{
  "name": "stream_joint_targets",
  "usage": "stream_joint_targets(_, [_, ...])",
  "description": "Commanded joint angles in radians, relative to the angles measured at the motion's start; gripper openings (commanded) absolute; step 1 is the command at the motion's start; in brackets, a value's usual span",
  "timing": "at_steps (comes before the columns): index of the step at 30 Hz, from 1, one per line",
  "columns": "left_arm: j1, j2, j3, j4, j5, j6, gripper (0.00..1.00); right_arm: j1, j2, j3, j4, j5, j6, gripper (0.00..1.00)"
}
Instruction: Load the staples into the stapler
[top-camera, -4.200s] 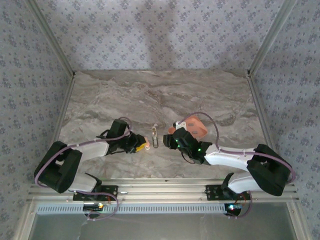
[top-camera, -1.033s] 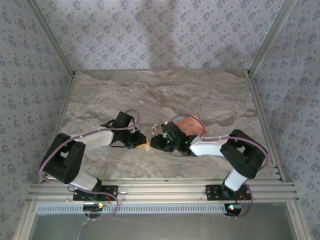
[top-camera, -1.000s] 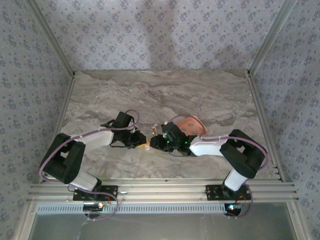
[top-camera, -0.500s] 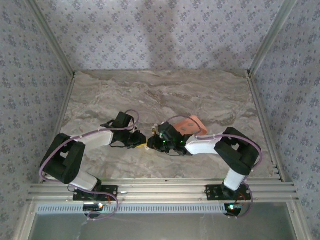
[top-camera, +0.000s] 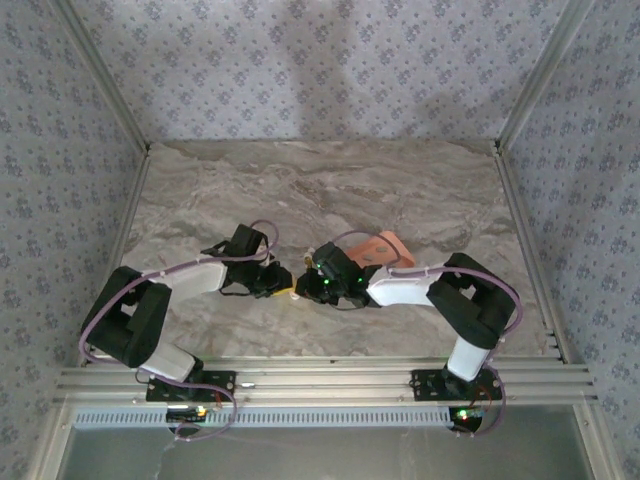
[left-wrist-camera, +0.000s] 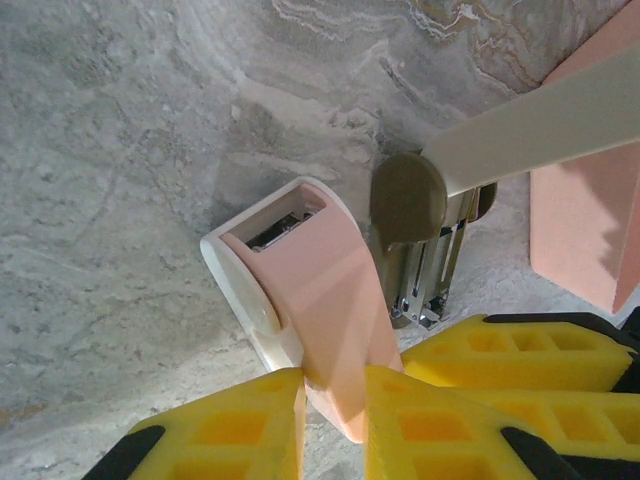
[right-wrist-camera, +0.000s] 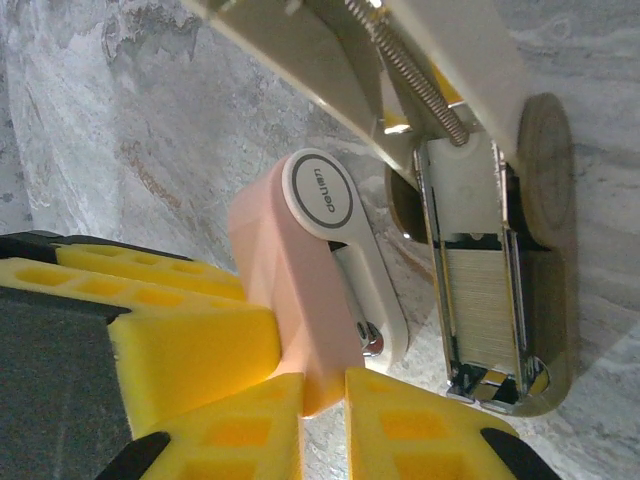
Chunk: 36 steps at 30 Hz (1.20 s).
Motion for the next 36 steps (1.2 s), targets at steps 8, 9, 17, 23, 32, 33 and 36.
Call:
stream_joint_targets(8, [-0.006, -0.016, -0.02, -0.184, -0.148, 0.0, 0.33, -0.003, -0.052, -0.003, -0.064, 0.062, -0.079, 0.25])
stream_joint_targets(9, [-0.007, -0.039, -0.009, -0.195, -0.153, -0.003, 0.37, -0.003, -0.067, -0.005, -0.056, 0.071, -0.093, 0.27])
stream_joint_targets(17, [-0.007, -0.138, 0.099, -0.298, -0.168, -0.012, 0.54, 0.013, -0.202, -0.075, 0.03, 0.162, -0.176, 0.32])
stream_joint_targets(23, [-0.023, -0.162, 0.148, -0.346, -0.193, -0.062, 0.64, 0.015, -0.262, -0.155, 0.066, 0.212, -0.167, 0.33])
stream_joint_targets(32, [-0.085, -0.032, 0.278, -0.45, -0.247, -0.065, 0.62, 0.015, -0.29, -0.199, 0.075, 0.223, -0.171, 0.34])
stream_joint_targets(33, [-0.092, -0.011, 0.295, -0.457, -0.248, -0.06, 0.62, 0.015, -0.296, -0.205, 0.069, 0.225, -0.174, 0.34])
stream_joint_targets(36, [-0.111, 0.035, 0.334, -0.488, -0.257, -0.048, 0.59, 0.014, -0.32, -0.224, 0.061, 0.239, -0.175, 0.34])
